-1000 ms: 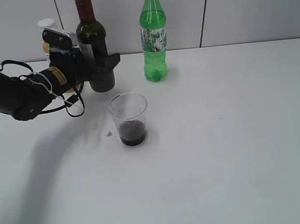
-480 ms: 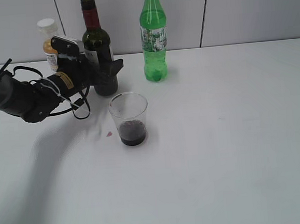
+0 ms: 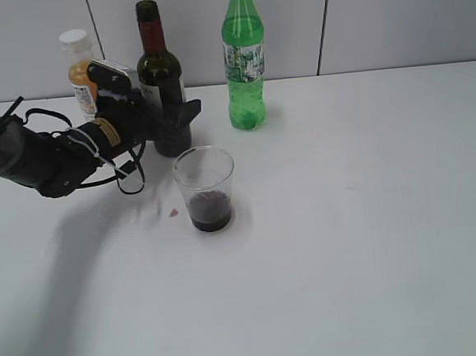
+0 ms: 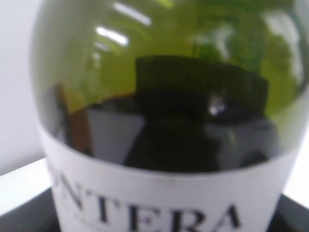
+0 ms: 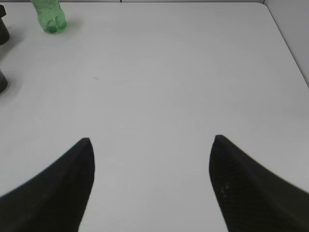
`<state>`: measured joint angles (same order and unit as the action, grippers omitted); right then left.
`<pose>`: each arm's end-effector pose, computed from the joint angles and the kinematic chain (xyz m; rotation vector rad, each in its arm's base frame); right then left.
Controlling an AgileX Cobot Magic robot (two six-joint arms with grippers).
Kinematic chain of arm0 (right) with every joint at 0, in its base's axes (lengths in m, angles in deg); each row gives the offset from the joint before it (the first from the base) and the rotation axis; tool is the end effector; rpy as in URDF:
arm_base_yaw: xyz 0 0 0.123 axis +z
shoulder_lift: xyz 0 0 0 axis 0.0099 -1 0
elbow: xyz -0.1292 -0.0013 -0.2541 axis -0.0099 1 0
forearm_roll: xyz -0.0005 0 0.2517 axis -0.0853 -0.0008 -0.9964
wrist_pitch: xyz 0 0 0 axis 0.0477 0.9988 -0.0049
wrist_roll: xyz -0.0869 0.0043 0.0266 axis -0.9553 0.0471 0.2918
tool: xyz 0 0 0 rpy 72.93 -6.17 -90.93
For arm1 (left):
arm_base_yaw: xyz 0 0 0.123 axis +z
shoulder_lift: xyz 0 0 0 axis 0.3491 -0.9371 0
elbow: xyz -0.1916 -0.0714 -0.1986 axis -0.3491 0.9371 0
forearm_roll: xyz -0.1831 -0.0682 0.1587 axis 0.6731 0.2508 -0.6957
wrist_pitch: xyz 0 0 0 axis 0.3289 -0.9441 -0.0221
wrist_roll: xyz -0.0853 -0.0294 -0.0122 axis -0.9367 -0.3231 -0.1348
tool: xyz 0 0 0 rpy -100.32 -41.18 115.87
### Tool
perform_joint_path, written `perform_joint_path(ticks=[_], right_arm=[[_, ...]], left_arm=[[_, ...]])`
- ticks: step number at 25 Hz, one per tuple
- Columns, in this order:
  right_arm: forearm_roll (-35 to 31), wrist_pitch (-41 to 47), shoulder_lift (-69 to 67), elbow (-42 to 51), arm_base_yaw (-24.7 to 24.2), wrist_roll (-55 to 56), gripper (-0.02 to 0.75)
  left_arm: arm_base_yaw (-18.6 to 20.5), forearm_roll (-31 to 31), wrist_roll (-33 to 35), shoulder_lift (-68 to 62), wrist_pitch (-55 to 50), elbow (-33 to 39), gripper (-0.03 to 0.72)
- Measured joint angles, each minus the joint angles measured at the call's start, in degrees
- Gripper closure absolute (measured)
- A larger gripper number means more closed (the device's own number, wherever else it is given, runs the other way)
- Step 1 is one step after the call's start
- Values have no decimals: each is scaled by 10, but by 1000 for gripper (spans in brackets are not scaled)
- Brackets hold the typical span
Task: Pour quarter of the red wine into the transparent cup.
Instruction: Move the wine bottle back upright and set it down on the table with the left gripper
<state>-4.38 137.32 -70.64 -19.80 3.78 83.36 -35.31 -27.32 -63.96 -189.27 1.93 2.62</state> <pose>-0.0055 0.0010 0.2813 -0.0854 2.0082 0.0653 0.4532 -0.1532 0.0829 0.5037 1.5972 -0.4717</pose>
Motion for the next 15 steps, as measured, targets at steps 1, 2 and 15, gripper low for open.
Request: perform_joint_path(ticks=[1,2,15], right_arm=[[0,0,0,0,0,0,145],[0,0,0,0,0,0,145],[0,0,0,0,0,0,145]], left_arm=[[0,0,0,0,0,0,137],[0,0,0,0,0,0,137],[0,2,0,12,60,-6,62]])
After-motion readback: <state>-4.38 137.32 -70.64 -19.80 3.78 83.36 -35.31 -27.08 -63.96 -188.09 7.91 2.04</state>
